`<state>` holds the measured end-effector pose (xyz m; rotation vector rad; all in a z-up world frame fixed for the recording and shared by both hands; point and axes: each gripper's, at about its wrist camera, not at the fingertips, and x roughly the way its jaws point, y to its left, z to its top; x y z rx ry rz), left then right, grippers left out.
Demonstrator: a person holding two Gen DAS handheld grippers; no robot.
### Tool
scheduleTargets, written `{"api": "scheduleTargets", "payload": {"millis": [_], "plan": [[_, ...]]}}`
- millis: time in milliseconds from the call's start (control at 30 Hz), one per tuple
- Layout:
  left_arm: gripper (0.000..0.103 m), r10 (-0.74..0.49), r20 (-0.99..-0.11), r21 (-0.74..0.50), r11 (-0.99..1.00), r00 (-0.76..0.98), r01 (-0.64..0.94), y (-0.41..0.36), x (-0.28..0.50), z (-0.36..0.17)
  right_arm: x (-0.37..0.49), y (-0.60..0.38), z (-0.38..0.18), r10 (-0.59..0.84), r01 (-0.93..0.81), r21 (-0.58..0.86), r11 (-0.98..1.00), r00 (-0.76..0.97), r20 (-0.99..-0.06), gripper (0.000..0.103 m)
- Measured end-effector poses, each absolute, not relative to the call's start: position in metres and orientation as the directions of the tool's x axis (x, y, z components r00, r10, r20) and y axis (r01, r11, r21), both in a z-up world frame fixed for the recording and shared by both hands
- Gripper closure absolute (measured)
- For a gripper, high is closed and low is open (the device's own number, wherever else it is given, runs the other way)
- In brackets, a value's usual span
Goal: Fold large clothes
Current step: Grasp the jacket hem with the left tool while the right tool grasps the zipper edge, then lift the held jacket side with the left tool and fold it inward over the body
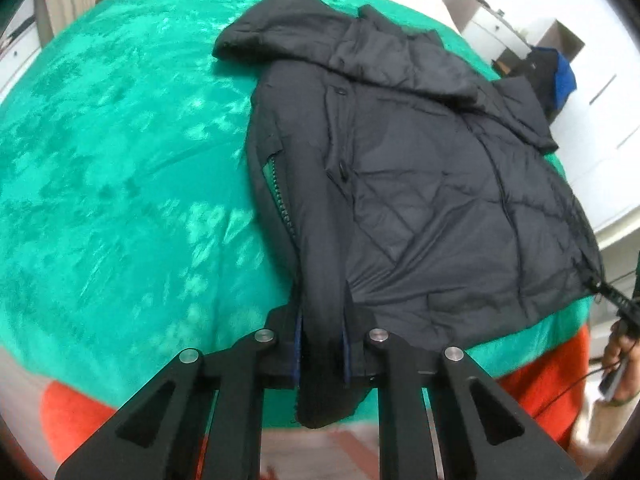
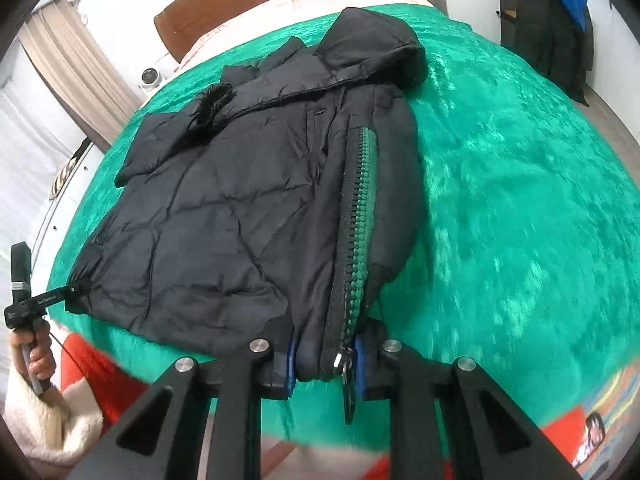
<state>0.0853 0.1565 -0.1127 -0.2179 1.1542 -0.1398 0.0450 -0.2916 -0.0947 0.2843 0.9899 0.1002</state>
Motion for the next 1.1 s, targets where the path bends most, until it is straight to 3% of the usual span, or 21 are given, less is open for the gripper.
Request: {"api": "scheduleTargets", "payload": {"millis": [300, 367, 400, 433, 500, 667, 733, 900, 1000, 1033, 1067, 1100], "plan": [[0.086, -0.080, -0.938, -0.071, 0.997, 0.338, 0.040, 0.134, 0.052, -0.142, 0.026, -0.282, -0.160, 0.148, 0.134, 0.236, 0.962, 0.470, -0.870, 0.082], [0.073, -0.029, -0.939, -0.002, 0.997, 0.343, 0.079, 0.126, 0.051, -0.136, 0.027, -0.279, -0.159, 0.134, 0.129, 0.219, 0.967, 0.475, -0.870, 0.078], [0.068, 0.010, -0.937, 0.047, 0.994, 0.349, 0.099, 0.120, 0.050, -0.131, 0.030, -0.283, -0.159, 0.129, 0.130, 0.215, 0.968, 0.475, -0.870, 0.069], [0.057, 0.059, -0.931, 0.106, 0.988, 0.360, 0.114, 0.117, 0.047, -0.123, 0.029, -0.284, -0.157, 0.120, 0.136, 0.208, 0.969, 0.478, -0.870, 0.050], [0.049, 0.124, -0.899, 0.196, 0.971, 0.420, 0.135, 0.111, 0.041, -0.100, 0.023, -0.288, -0.151, 0.090, 0.159, 0.193, 0.968, 0.500, -0.861, 0.030], [0.011, 0.106, -0.760, 0.324, 0.917, 0.642, 0.231, 0.073, 0.066, -0.013, 0.006, -0.290, -0.127, -0.010, 0.200, 0.149, 0.968, 0.629, -0.778, 0.030], [0.005, 0.027, -0.703, 0.360, 0.876, 0.710, 0.322, 0.039, 0.092, 0.004, 0.007, -0.283, -0.120, -0.031, 0.194, 0.135, 0.972, 0.672, -0.739, 0.030], [0.005, -0.051, -0.723, 0.406, 0.775, 0.689, 0.484, -0.026, 0.169, -0.038, 0.008, -0.264, -0.117, 0.009, 0.134, 0.145, 0.980, 0.705, -0.709, 0.030], [0.005, 0.009, -0.754, 0.407, 0.791, 0.657, 0.456, -0.043, 0.223, -0.078, -0.002, -0.253, -0.121, 0.018, 0.088, 0.114, 0.990, 0.709, -0.705, 0.030], [0.022, 0.029, -0.773, 0.384, 0.816, 0.634, 0.432, -0.041, 0.241, -0.092, -0.005, -0.248, -0.122, 0.017, 0.075, 0.101, 0.992, 0.709, -0.705, 0.030], [0.061, 0.024, -0.787, 0.355, 0.835, 0.616, 0.420, -0.030, 0.244, -0.096, -0.008, -0.247, -0.124, 0.016, 0.069, 0.093, 0.993, 0.712, -0.702, 0.030], [0.079, 0.003, -0.806, 0.300, 0.864, 0.591, 0.404, -0.020, 0.247, -0.098, -0.010, -0.246, -0.122, 0.015, 0.064, 0.088, 0.994, 0.718, -0.696, 0.030]]}}
